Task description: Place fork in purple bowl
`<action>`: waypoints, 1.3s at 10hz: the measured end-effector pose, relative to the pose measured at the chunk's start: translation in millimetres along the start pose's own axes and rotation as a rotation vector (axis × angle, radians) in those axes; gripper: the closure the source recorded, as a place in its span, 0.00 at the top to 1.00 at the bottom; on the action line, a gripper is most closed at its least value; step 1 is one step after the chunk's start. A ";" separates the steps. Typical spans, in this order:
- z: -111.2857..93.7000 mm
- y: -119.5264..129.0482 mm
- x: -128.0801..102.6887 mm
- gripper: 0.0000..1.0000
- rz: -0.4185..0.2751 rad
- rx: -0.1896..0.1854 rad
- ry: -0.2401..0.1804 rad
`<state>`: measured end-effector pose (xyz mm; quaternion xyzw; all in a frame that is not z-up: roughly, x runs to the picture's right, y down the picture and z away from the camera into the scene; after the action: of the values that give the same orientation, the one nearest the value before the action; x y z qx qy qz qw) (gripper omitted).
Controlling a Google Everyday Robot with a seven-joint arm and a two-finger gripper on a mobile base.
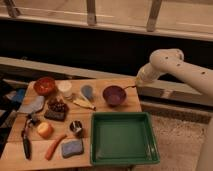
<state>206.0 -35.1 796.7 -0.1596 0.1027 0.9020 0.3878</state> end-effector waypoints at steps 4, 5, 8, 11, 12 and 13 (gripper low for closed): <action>44.1 -12.4 6.0 0.30 0.002 0.112 0.046; 58.9 -19.4 7.4 0.42 0.010 0.145 0.065; 73.2 -26.4 9.7 0.70 0.024 0.188 0.097; 77.7 -26.5 16.3 0.80 0.012 0.201 0.129; 78.9 -22.8 22.1 0.80 -0.006 0.200 0.143; 79.9 -18.0 28.3 0.80 -0.025 0.197 0.159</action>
<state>184.2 20.7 859.3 -0.1931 0.2195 0.8671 0.4035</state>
